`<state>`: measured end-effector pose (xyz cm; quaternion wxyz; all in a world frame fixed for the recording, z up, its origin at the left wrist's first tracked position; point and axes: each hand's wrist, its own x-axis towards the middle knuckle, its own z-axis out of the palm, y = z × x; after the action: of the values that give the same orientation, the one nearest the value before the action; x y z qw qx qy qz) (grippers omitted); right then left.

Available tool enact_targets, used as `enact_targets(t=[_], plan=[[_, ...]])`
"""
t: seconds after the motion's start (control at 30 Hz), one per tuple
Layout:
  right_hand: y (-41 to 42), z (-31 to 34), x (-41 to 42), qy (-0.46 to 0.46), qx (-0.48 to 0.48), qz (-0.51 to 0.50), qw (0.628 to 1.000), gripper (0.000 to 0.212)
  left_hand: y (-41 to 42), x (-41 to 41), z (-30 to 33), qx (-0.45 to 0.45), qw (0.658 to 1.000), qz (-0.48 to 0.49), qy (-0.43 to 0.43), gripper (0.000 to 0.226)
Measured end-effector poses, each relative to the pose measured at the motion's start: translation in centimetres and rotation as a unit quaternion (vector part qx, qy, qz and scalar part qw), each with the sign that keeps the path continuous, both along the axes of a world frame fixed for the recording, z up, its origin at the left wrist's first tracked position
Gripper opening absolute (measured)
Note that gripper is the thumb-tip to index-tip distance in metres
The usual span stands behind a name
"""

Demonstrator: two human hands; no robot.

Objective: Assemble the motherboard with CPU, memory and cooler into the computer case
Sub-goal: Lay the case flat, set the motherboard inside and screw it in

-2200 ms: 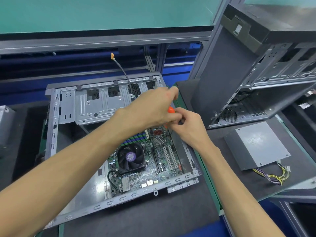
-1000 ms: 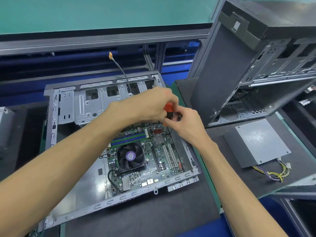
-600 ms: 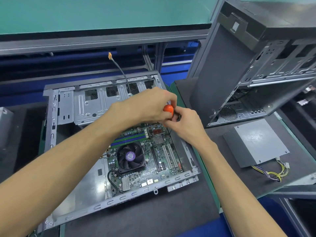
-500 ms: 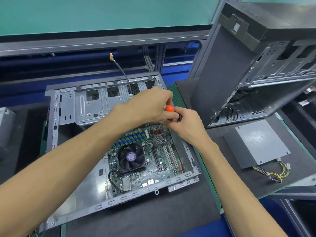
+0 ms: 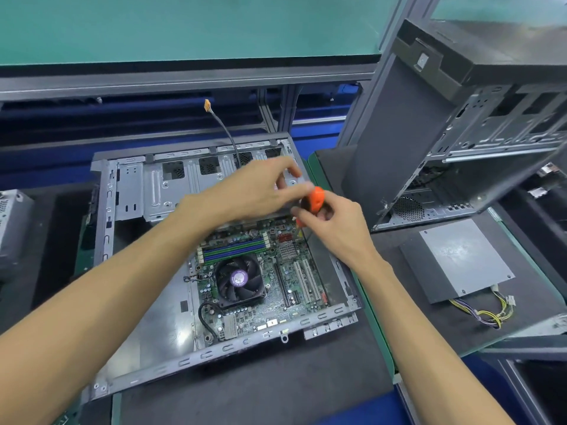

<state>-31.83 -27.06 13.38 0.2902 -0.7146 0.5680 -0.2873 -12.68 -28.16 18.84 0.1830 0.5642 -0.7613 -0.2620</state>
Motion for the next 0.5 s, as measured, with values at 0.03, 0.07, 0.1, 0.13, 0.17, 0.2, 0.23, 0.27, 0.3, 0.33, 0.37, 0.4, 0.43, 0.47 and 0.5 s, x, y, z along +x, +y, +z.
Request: enact_targets(t=[0.03,0.07,0.1,0.13,0.17,0.2,0.23,0.27,0.3,0.33,0.37,0.4,0.43,0.47,0.5], plan=[[0.2,0.3,0.1,-0.057,-0.002,-0.013,0.998,0.039,0.2,0.7,0.3,0.001,0.999,0.02,0.037,0.044],[0.5,0.9,0.3,-0.117,-0.002,-0.025,0.993,0.044,0.5,1.5,0.6,0.0,0.997,0.037,0.07,0.04],[0.9,1.6,0.7,-0.171,0.0,-0.035,0.985,0.05,0.9,2.2,0.8,-0.002,0.995,0.051,0.091,0.035],[1.3,2.5,1.3,-0.212,0.004,-0.044,0.976,0.053,1.4,3.0,1.1,-0.008,0.993,0.061,0.101,0.031],[1.7,3.4,1.9,-0.242,0.011,-0.049,0.969,0.053,1.9,3.7,1.3,-0.013,0.992,0.07,0.104,0.028],[2.0,4.3,2.6,-0.268,0.022,-0.049,0.962,0.05,2.5,4.3,1.6,-0.016,0.991,0.077,0.107,0.027],[2.3,5.1,3.2,-0.297,0.037,-0.039,0.953,0.045,3.1,5.0,1.9,-0.017,0.99,0.084,0.111,0.028],[2.7,6.0,3.7,-0.331,0.054,-0.017,0.942,0.041,3.8,5.6,2.3,-0.018,0.988,0.093,0.119,0.028],[3.2,6.8,4.2,-0.361,0.069,0.018,0.93,0.038,4.6,6.2,2.6,-0.019,0.987,0.1,0.127,0.027],[3.9,7.6,4.6,-0.374,0.078,0.063,0.922,0.035,5.4,6.9,2.8,-0.021,0.985,0.106,0.133,0.028],[4.8,8.1,5.1,-0.366,0.081,0.111,0.921,0.03,6.3,7.5,2.9,-0.021,0.984,0.11,0.138,0.028],[5.8,8.5,5.7,-0.34,0.073,0.157,0.925,0.023,7.2,8.1,3.0,-0.02,0.983,0.114,0.146,0.029],[6.8,8.7,6.2,-0.299,0.056,0.2,0.931,0.017,8.1,8.7,3.0,-0.019,0.981,0.117,0.154,0.029],[7.9,8.8,6.9,-0.25,0.039,0.236,0.938,0.017,8.9,9.1,2.9,-0.018,0.979,0.12,0.164,0.029],[9.1,8.7,7.5,-0.201,0.028,0.266,0.942,0.022,9.8,9.6,2.9,-0.02,0.977,0.123,0.172,0.029]])
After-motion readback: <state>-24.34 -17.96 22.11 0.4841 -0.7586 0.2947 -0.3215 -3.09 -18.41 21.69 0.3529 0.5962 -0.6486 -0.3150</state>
